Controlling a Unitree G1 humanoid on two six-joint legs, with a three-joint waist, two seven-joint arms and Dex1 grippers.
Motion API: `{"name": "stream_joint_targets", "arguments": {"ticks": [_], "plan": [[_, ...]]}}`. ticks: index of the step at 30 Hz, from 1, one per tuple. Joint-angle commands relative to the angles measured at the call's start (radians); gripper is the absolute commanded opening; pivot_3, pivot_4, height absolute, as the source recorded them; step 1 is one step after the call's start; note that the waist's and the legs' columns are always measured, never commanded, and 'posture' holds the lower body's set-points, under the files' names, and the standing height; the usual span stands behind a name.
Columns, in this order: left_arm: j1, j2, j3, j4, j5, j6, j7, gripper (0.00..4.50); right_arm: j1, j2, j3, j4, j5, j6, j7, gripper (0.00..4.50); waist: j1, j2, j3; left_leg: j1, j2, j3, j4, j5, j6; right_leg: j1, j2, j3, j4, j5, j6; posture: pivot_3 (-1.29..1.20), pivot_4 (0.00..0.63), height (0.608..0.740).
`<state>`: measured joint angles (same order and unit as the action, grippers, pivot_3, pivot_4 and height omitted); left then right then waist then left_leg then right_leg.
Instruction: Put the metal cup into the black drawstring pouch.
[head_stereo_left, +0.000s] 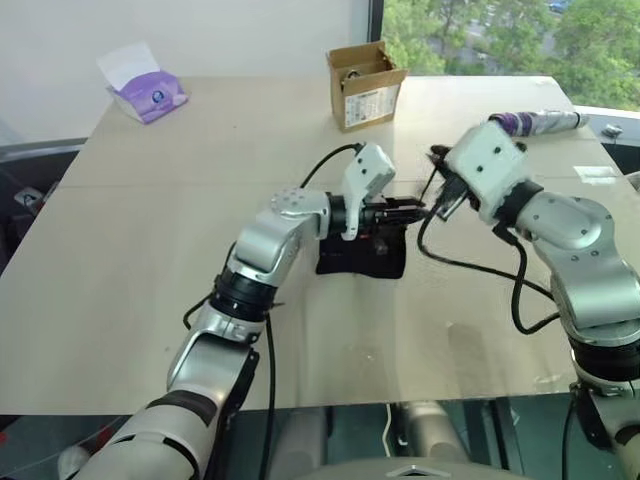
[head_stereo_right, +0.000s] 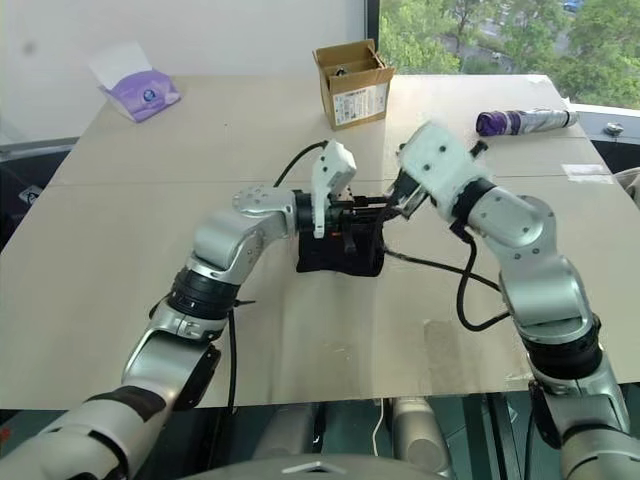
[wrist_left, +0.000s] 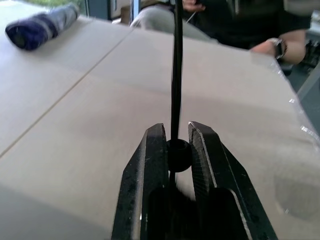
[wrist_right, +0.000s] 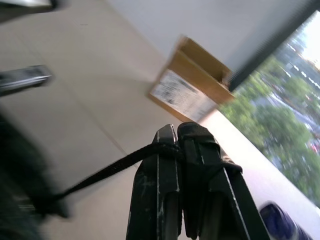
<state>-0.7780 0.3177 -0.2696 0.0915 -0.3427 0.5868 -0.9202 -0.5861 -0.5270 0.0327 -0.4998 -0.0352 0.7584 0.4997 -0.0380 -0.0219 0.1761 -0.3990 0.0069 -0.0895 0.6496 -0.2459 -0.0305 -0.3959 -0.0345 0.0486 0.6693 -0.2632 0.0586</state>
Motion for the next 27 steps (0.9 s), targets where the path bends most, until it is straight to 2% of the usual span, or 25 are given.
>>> {"name": "stream_joint_targets", "arguments": {"ticks": [1, 4, 7, 12, 14, 15, 16, 19, 21, 22, 23, 24, 26, 27], "plan": [[0.043, 0.029, -0.014, 0.002, 0.03, -0.016, -0.018, 0.11, -0.005, -0.037, -0.146, 0.102, -0.014, -0.009, -0.069, 0.0, 0.001, 0.0, 0.0, 0.0, 0.0, 0.0, 0.0, 0.0, 0.0, 0.0, 0.0, 0.0, 0.0, 0.0, 0.0, 0.0, 0.15, 0.74], [0.082, 0.061, -0.024, -0.01, 0.049, -0.015, -0.032, 0.11, 0.015, -0.07, -0.199, 0.22, -0.02, -0.055, -0.1, 0.0, 0.002, 0.0, 0.0, 0.0, 0.0, 0.0, 0.0, 0.0, 0.0, 0.0, 0.0, 0.0, 0.0, 0.0, 0.0, 0.0, 0.15, 0.74], [0.105, 0.084, -0.024, -0.02, 0.058, -0.019, -0.039, 0.11, 0.045, -0.084, -0.184, 0.276, -0.019, -0.107, -0.095, 0.0, 0.0, 0.0, 0.0, 0.0, 0.0, 0.001, -0.001, 0.0, 0.0, 0.0, 0.0, 0.001, 0.0, 0.0, 0.0, 0.0, 0.15, 0.74], [0.126, 0.093, -0.007, -0.044, 0.071, -0.037, -0.006, 0.11, 0.093, -0.04, -0.143, 0.279, 0.025, -0.149, -0.075, 0.0, -0.005, 0.001, 0.0, 0.001, 0.0, 0.001, -0.001, 0.0, 0.0, -0.001, 0.0, 0.002, 0.0, 0.0, 0.0, 0.0, 0.15, 0.74], [0.155, 0.051, 0.051, -0.068, 0.058, -0.107, 0.057, 0.11, 0.124, -0.016, -0.133, 0.252, 0.076, -0.138, -0.032, 0.0, -0.003, 0.001, 0.0, 0.001, 0.0, 0.001, -0.001, 0.0, 0.0, 0.0, 0.0, 0.002, 0.0, 0.0, 0.0, 0.0, 0.15, 0.74], [0.158, 0.055, 0.069, -0.087, 0.034, -0.084, 0.052, 0.11, 0.143, -0.007, -0.126, 0.237, 0.099, -0.13, -0.014, 0.0, -0.002, 0.001, 0.0, 0.001, 0.0, 0.001, 0.0, 0.0, 0.0, 0.0, 0.0, 0.002, 0.0, 0.0, 0.0, 0.0, 0.15, 0.74], [0.163, 0.048, 0.109, -0.113, -0.016, -0.04, 0.058, 0.11, 0.166, -0.003, -0.116, 0.221, 0.12, -0.126, 0.007, 0.31, -0.002, 0.001, 0.0, 0.001, 0.0, 0.001, 0.0, 0.0, 0.0, 0.0, 0.0, 0.002, 0.0, 0.0, 0.0, 0.0, 0.15, 0.74], [0.18, 0.036, 0.207, -0.208, -0.123, 0.054, 0.097, 1.53, 0.246, -0.008, -0.09, 0.178, 0.161, -0.132, 0.061, 1.45, -0.002, 0.001, 0.0, 0.0, 0.001, 0.0, 0.0, 0.0, 0.0, 0.0, 0.0, 0.001, 0.0, 0.0, 0.0, 0.0, 0.15, 0.74], [0.204, 0.027, 0.255, -0.27, -0.129, 0.079, 0.176, 2.45, 0.317, -0.022, -0.098, 0.147, 0.184, -0.145, 0.089, 2.53, 0.0, 0.001, 0.0, 0.0, 0.001, 0.0, 0.0, 0.0, 0.0, 0.0, 0.0, 0.0, 0.0, 0.0, 0.0, 0.0, 0.15, 0.74], [0.232, 0.024, 0.295, -0.315, -0.128, 0.086, 0.23, 2.64, 0.378, -0.033, -0.116, 0.126, 0.198, -0.16, 0.107, 2.69, 0.002, 0.001, 0.0, 0.0, 0.0, 0.0, 0.0, 0.0, 0.0, 0.0, 0.0, 0.001, 0.0, 0.0, 0.0, 0.0, 0.15, 0.74], [0.266, 0.024, 0.33, -0.358, -0.121, 0.087, 0.28, 3.2, 0.435, -0.038, -0.139, 0.1, 0.219, -0.178, 0.127, 3.25, 0.004, 0.001, 0.0, 0.0, 0.0, 0.0, 0.0, 0.0, 0.0, 0.001, 0.0, 0.0, 0.0, 0.0, 0.0, 0.0, 0.15, 0.74], [0.321, 0.024, 0.375, -0.405, -0.114, 0.072, 0.323, 3.54, 0.501, -0.04, -0.172, 0.068, 0.242, -0.203, 0.143, 3.67, 0.003, 0.001, 0.0, 0.0, 0.0, 0.0, 0.0, 0.0, 0.0, 0.001, -0.001, 0.0, -0.001, 0.0, 0.0, 0.0, 0.15, 0.74], [0.402, 0.034, 0.42, -0.469, -0.111, 0.058, 0.361, 3.54, 0.589, -0.045, -0.214, 0.025, 0.274, -0.251, 0.166, 4.39, 0.002, 0.001, 0.0, 0.001, 0.001, 0.0, -0.001, 0.0, 0.001, 0.001, -0.001, 0.001, -0.002, 0.0, 0.0, 0.0, 0.15, 0.74], [0.472, 0.054, 0.45, -0.509, -0.098, 0.034, 0.366, 3.54, 0.659, -0.042, -0.242, -0.001, 0.29, -0.298, 0.188, 4.47, 0.0, 0.001, 0.0, 0.001, 0.001, 0.001, -0.001, 0.0, 0.001, 0.001, 0.0, 0.001, -0.002, 0.0, 0.0, 0.0, 0.15, 0.74]]}}
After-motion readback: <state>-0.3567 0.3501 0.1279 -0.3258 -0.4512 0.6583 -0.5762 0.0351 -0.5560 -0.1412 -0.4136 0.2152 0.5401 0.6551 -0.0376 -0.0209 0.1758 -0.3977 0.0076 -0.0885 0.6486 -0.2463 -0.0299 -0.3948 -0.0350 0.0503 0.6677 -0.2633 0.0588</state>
